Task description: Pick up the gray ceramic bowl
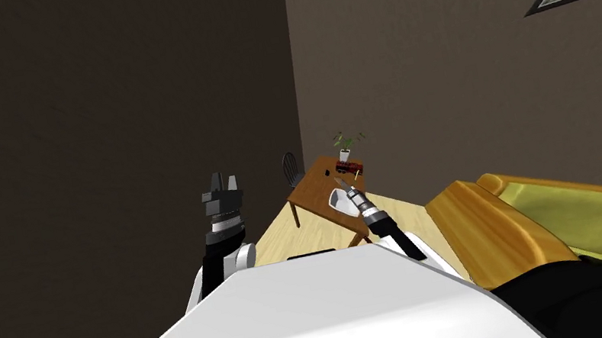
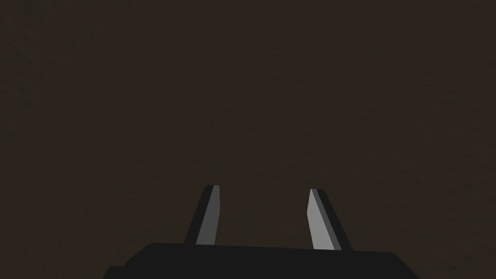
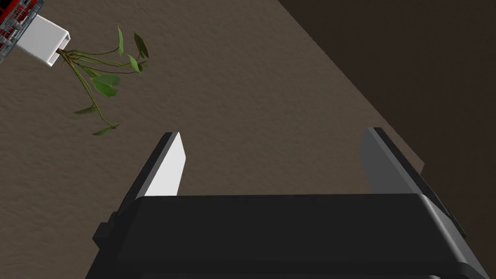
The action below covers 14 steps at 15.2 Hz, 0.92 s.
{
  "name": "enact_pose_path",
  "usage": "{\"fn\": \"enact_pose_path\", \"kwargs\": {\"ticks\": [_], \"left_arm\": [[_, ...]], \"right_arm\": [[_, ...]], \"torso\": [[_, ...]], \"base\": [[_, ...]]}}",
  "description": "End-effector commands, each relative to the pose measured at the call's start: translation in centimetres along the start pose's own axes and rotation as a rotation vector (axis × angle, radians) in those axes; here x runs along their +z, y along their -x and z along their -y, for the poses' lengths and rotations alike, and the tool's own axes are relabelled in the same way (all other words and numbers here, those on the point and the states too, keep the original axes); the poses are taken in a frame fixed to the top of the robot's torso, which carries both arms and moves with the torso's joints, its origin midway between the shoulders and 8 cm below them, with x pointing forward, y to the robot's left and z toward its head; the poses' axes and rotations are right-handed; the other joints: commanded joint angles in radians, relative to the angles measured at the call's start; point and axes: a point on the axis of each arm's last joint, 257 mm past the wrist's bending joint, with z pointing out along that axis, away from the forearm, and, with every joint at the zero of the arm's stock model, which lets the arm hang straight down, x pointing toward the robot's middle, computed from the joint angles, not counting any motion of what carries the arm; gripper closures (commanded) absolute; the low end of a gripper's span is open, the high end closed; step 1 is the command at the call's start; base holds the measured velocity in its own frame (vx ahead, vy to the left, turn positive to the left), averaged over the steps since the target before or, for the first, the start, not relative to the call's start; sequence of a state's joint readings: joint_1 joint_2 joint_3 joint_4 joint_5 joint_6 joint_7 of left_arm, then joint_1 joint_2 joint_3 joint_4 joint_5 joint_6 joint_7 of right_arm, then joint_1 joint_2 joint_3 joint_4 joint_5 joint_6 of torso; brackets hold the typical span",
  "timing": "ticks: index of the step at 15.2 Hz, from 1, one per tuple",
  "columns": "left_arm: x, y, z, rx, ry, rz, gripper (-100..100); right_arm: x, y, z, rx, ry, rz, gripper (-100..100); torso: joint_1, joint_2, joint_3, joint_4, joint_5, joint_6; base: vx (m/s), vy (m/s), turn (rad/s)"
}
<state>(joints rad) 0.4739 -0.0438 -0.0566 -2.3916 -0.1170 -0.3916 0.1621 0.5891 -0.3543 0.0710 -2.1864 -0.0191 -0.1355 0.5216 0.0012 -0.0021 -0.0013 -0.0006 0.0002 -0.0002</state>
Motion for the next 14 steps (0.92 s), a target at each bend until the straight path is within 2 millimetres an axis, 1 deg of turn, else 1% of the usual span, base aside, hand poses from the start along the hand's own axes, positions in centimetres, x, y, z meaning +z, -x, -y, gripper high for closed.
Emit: {"fn": "enact_pose_path", "kwargs": {"ticks": [1, 2, 4, 5, 7, 8, 9, 10, 12, 13, 14], "left_arm": [[0.0, 0.0, 0.0, 0.000, 0.000, 0.000, 0], [0.0, 0.0, 0.0, 0.000, 0.000, 0.000, 0], [0.0, 0.0, 0.0, 0.000, 0.000, 0.000, 0], [0.0, 0.0, 0.0, 0.000, 0.000, 0.000, 0], [0.0, 0.0, 0.0, 0.000, 0.000, 0.000, 0], [0.0, 0.0, 0.0, 0.000, 0.000, 0.000, 0], [0.0, 0.0, 0.0, 0.000, 0.000, 0.000, 0], [0.0, 0.0, 0.0, 0.000, 0.000, 0.000, 0], [0.0, 0.0, 0.0, 0.000, 0.000, 0.000, 0], [0.0, 0.0, 0.0, 0.000, 0.000, 0.000, 0], [0.0, 0.0, 0.0, 0.000, 0.000, 0.000, 0]], "right_arm": [[-0.4, -0.6, 1.3, -0.061, -0.037, -0.033, -100], [-1.0, -1.6, 2.9, -0.107, -0.078, -0.072, -100], [-1.0, -1.7, 3.1, -0.131, -0.084, -0.078, -100], [-1.8, -2.7, 4.8, -0.182, -0.132, -0.124, -100], [-1.8, -2.7, 4.8, -0.200, -0.131, -0.125, -100], [-2.7, -3.7, 6.6, -0.255, -0.177, -0.173, -100], [-2.7, -3.7, 6.6, -0.270, -0.176, -0.175, -100], [-3.7, -4.5, 8.2, -0.313, -0.213, -0.217, -100], [-3.8, -4.6, 8.4, -0.340, -0.220, -0.227, -100], [-4.9, -5.5, 10.2, -0.391, -0.264, -0.278, -100], [-4.9, -5.5, 10.2, -0.408, -0.262, -0.281, -100]], "torso": [[0.000, 0.000, 0.000, 0.000, 0.000, 0.000], [0.000, 0.000, 0.000, 0.000, 0.000, 0.000], [0.000, 0.000, 0.000, 0.000, 0.000, 0.000], [0.000, 0.000, 0.000, 0.000, 0.000, 0.000], [0.000, 0.000, 0.000, 0.000, 0.000, 0.000], [0.000, 0.000, 0.000, 0.000, 0.000, 0.000], [0.000, 0.000, 0.000, 0.000, 0.000, 0.000], [0.000, 0.000, 0.000, 0.000, 0.000, 0.000], [0.000, -0.001, 0.000, 0.000, 0.000, 0.000], [0.000, 0.000, 0.000, 0.000, 0.000, 0.000], [0.000, 0.000, 0.000, 0.000, 0.000, 0.000]], "base": [[0.027, 0.018, 0.133], [0.031, 0.019, 0.248], [0.033, 0.008, 0.102], [0.029, 0.012, 0.119], [0.028, 0.009, 0.105], [0.029, 0.010, 0.151], [0.031, 0.010, 0.164], [0.040, 0.016, 0.196], [0.036, 0.007, 0.097], [0.030, 0.009, 0.115], [0.034, 0.010, 0.151]]}}
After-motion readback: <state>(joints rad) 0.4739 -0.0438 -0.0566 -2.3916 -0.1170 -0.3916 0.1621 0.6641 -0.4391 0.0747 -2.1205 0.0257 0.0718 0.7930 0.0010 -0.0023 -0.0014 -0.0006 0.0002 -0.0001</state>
